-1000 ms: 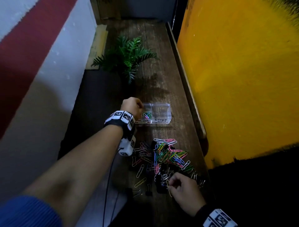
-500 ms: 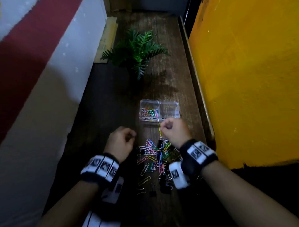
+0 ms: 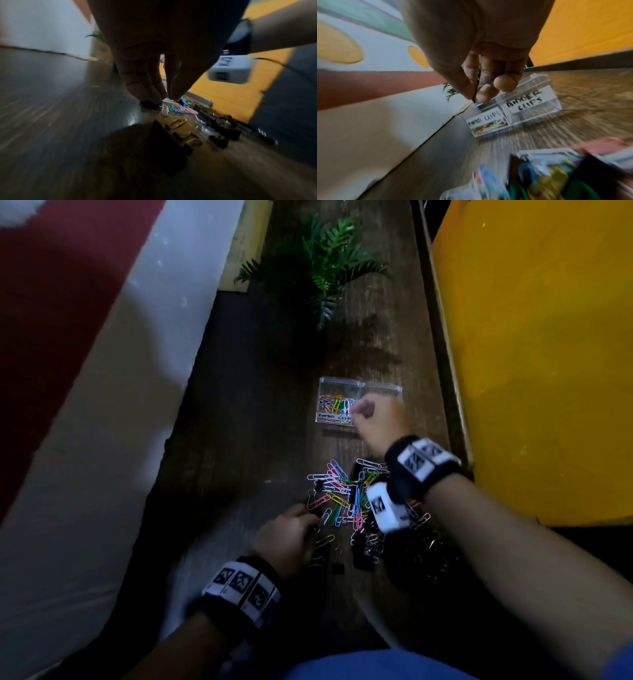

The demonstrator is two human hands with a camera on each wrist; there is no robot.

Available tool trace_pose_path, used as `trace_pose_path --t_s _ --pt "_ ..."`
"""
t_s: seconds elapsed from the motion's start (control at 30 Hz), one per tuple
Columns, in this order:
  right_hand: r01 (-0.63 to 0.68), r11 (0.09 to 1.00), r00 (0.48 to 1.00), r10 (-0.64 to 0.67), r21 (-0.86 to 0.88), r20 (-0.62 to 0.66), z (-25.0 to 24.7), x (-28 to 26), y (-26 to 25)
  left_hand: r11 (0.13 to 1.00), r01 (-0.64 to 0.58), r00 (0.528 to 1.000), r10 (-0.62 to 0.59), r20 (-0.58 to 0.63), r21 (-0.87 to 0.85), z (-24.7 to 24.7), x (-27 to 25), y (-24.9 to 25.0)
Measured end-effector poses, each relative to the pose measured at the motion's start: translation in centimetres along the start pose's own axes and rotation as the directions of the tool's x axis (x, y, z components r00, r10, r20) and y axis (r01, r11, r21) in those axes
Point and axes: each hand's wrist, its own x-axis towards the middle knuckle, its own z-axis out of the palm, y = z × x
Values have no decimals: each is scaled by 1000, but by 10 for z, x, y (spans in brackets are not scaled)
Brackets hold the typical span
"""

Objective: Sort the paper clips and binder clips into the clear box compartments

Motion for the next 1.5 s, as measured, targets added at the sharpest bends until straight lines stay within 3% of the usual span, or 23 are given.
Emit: trace_pose_path --t_s 0.13,0.3,0.4,0.5,0.67,0.9,1.03,1.13,1.33,1.5 --pt "104 984 977 -73 -144 202 5 -82 15 980 -63 989 36 146 188 3 10 0" --pt "152 953 953 -71 -261 296 22 -148 38 954 -81 982 27 184 289 1 5 -3" --pt "285 900 904 -138 -330 404 32 -167 39 960 -62 986 16 169 272 2 -2 -10" --pt "379 855 886 -224 -354 407 46 -170 42 958 -49 985 0 170 283 0 -9 -17" --pt "461 760 852 -233 -459 469 58 -166 44 957 -7 989 -37 146 290 -11 -9 -20" --pt "501 663 857 -294 -556 423 64 -167 45 966 73 994 -91 64 248 -11 0 -14" --pt "470 790 869 -336 -393 364 58 -171 44 967 99 991 -117 63 235 -8 3 -14" --pt "366 882 910 -272 -297 314 44 -171 40 967 96 990 -117 77 235 -6 3 -15" --pt "310 909 949 -278 -280 147 17 -155 58 976 76 991 -97 94 205 -9 5 -12" --pt "219 908 975 -193 -356 108 -3 -131 72 977 48 990 -74 121 207 -9 5 -14"
